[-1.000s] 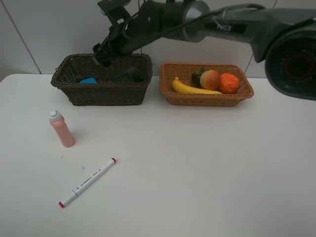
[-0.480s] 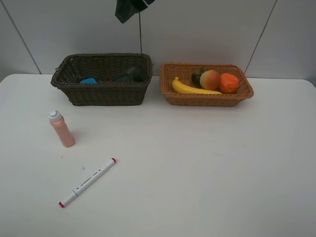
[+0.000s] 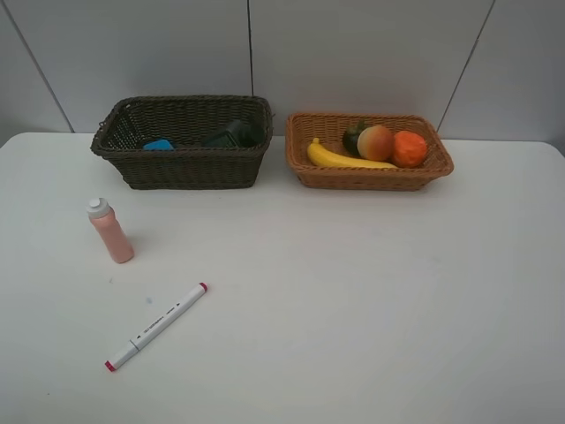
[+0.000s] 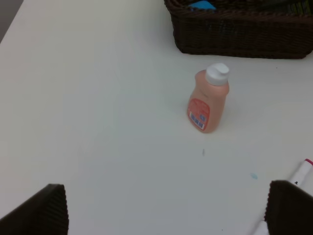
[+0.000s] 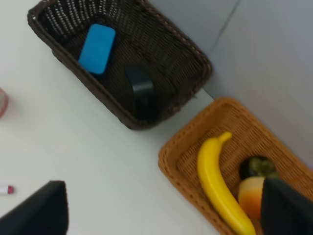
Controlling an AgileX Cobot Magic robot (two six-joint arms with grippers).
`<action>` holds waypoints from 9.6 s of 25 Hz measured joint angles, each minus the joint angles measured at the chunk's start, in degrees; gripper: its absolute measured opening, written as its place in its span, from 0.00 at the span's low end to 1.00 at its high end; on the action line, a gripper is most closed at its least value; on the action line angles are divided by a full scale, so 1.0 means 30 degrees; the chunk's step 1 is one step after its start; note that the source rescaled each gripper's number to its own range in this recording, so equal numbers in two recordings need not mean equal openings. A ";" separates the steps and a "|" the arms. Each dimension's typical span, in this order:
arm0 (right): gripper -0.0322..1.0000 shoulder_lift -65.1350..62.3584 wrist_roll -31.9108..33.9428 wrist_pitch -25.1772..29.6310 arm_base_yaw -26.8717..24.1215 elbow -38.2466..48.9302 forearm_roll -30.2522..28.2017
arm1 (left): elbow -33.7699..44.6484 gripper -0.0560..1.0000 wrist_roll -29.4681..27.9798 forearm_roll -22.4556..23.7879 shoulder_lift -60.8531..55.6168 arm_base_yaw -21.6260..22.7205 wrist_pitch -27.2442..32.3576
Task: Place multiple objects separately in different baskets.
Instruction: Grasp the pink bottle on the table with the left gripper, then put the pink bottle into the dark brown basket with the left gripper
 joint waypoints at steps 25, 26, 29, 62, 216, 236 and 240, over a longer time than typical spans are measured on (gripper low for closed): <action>1.00 -2.1118 0.2588 -0.2075 0.0000 2.2124 0.1168 | 0.0000 1.00 0.0000 0.0000 0.0000 0.0000 0.0000; 1.00 -2.1561 0.2735 -0.2390 0.0000 2.2881 0.1285 | 0.0000 1.00 0.0000 0.0000 0.0000 0.0000 0.0000; 1.00 -2.2781 0.3307 -0.2673 0.0000 2.4561 0.1334 | 0.0000 1.00 0.0000 0.0000 0.0000 0.0000 0.0000; 1.00 -2.9197 0.4309 -0.3019 -1.4275 2.5649 0.0790 | 0.0000 1.00 0.0000 0.0000 0.0000 0.0000 0.0000; 1.00 -2.9197 0.4291 -0.3019 -1.4542 2.5674 0.0808 | -1.0337 0.32 -1.1077 0.0824 3.6120 -0.3783 -0.7975; 1.00 -2.9197 0.4291 -0.3019 -1.4542 2.5674 0.0808 | -1.4580 0.32 -1.0050 0.4486 3.0587 -0.3783 -1.0016; 1.00 -2.9197 0.4291 -0.3019 -1.4542 2.5674 0.0808 | -1.7433 0.32 -1.0023 0.5896 3.3231 -0.3783 -1.0113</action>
